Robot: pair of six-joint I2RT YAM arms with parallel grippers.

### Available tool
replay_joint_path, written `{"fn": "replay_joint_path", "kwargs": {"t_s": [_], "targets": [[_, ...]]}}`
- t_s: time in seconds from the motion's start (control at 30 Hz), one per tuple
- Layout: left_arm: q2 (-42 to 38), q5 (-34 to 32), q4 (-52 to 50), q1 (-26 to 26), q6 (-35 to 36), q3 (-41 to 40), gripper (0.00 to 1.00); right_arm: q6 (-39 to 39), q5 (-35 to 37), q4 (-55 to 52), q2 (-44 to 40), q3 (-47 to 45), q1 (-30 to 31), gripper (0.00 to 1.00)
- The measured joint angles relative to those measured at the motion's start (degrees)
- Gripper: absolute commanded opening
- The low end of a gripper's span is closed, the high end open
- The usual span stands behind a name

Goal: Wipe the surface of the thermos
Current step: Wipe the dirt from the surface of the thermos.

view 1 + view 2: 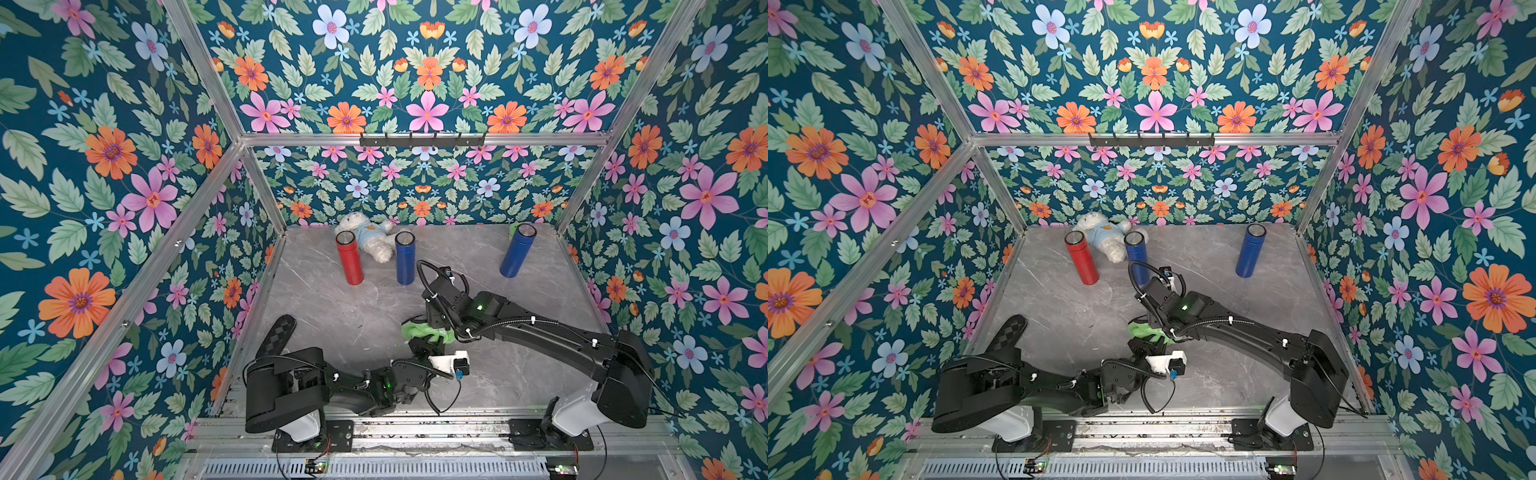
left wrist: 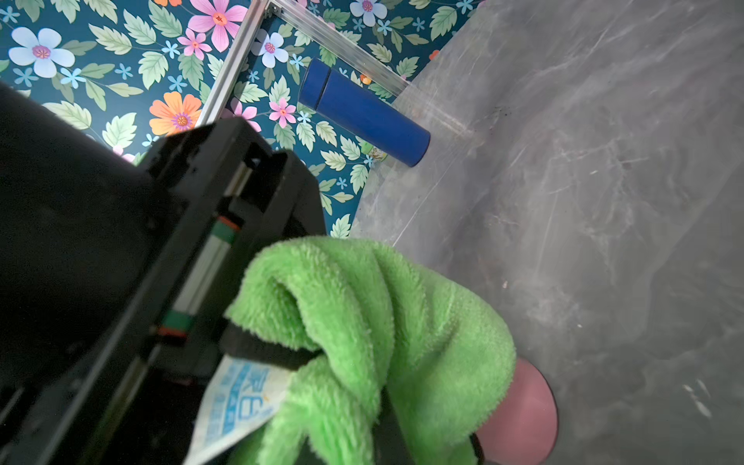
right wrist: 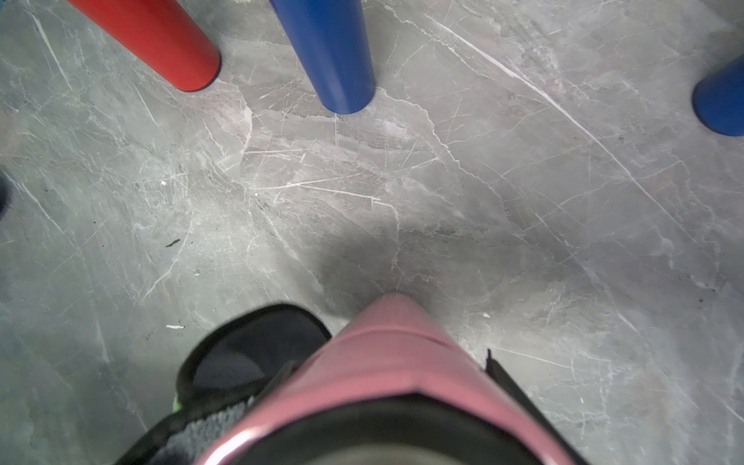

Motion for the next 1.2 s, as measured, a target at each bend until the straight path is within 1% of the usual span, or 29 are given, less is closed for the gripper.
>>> {"fn": "replay_joint_path", "kwargs": {"t_s": [0.2, 0.47, 0.57, 0.63, 0.73, 0.93, 1.0, 1.1, 1.2], "targets": [[4.76, -0.66, 3.50, 1.09, 2.51, 0.76, 0.00, 0.50, 0.57, 1.33, 0.04, -0.31, -0.02, 0.00], [15.50, -2.93, 8.37, 1.18, 1.53, -2.56, 0.00, 1.05, 0.46, -0.07, 0.15, 1.51, 0.00, 0.00], [19.19, -3.91, 12.04, 1.18, 2.32, -2.71, 0.00, 1.29, 0.07, -1.49, 0.79, 2.69, -0.04, 0.00], [20.68, -4.74, 14.86, 1.11, 4.22, -2.36, 0.00, 1.31, 0.07, -2.08, 1.33, 3.34, -0.09, 0.00], [19.45, -5.57, 15.37, 1.01, 7.43, -0.68, 0.00, 1.27, 0.39, -2.71, 2.58, 4.44, -0.13, 0.00], [9.29, -6.54, 12.07, 0.79, 10.23, 3.91, 0.00, 0.76, 1.46, -3.39, 5.68, 6.08, -0.07, 0.00], [7.74, -6.47, 9.53, 1.11, 10.45, 4.42, 0.00, 0.63, 1.66, -3.41, 6.12, 6.40, -0.07, 0.00], [7.63, -6.43, 7.39, 2.29, 10.34, 4.72, 0.00, 0.26, 2.45, -2.29, 7.21, 7.15, -0.13, 0.00], [10.08, -6.10, 7.85, 2.89, 9.27, 4.02, 0.00, -0.31, 2.47, -2.51, 7.96, 8.02, -0.24, 0.00]]}}
